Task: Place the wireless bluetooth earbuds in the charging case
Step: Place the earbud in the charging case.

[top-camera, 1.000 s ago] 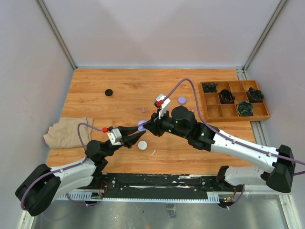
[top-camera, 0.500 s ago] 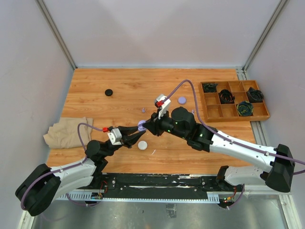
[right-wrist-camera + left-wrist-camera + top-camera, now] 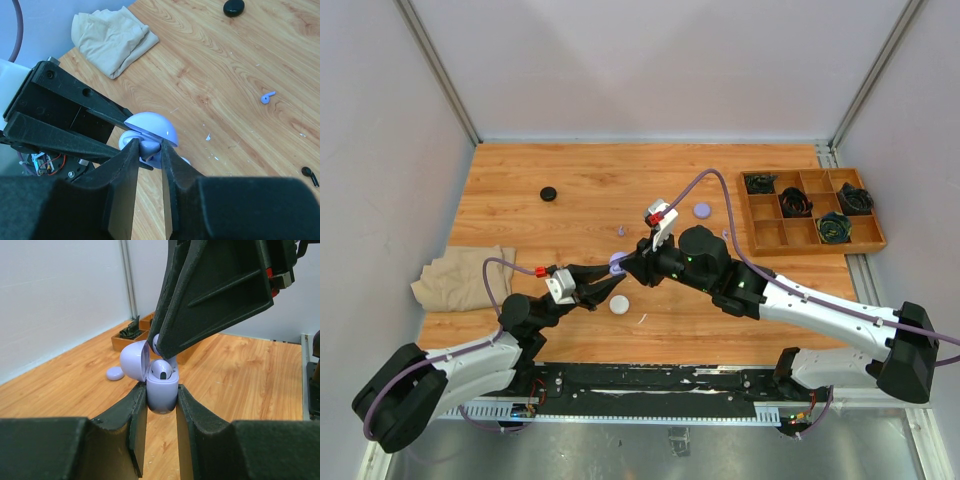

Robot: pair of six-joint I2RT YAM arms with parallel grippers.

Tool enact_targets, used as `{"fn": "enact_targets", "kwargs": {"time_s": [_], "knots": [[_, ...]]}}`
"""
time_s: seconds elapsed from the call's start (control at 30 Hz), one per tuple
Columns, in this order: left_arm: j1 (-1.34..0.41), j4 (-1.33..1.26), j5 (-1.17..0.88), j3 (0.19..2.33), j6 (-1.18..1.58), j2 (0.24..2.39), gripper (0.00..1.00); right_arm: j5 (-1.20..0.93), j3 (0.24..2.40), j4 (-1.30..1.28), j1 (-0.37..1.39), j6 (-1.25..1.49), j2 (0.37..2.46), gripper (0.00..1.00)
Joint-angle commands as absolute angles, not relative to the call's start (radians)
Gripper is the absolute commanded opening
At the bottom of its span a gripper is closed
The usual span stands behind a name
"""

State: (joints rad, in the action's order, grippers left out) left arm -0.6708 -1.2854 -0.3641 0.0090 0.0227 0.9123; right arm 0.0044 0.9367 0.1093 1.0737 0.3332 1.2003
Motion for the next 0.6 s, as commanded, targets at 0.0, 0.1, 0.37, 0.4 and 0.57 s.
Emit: {"fn": "enact_targets", "kwargs": {"time_s": [0.0,0.1,0.37,0.4,0.57], "knots": [[-0.675,-1.332,-0.355,-0.035,0.016,0.897,0.0,0.019,0.931,0.105,1.088,0.342,1.19,0.27],[-0.675,-1.33,-0.355,-0.034,0.014,0.896,0.0,0.028,0.93,0.1,1.088,0.344,1.185,0.32],[-0.675,-1.326,-0.355,-0.033,0.014,0.897,0.0,0.073,0.936,0.064,1.087,0.305,1.149,0.46],[-0.676,-1.324,-0.356,-0.032,0.014,0.898,0.0,0.079,0.934,0.059,1.087,0.29,1.139,0.49],[-0.675,-1.319,-0.37,-0.026,0.014,0.905,0.0,0.03,0.921,0.031,1.058,0.18,1.082,0.69]]}}
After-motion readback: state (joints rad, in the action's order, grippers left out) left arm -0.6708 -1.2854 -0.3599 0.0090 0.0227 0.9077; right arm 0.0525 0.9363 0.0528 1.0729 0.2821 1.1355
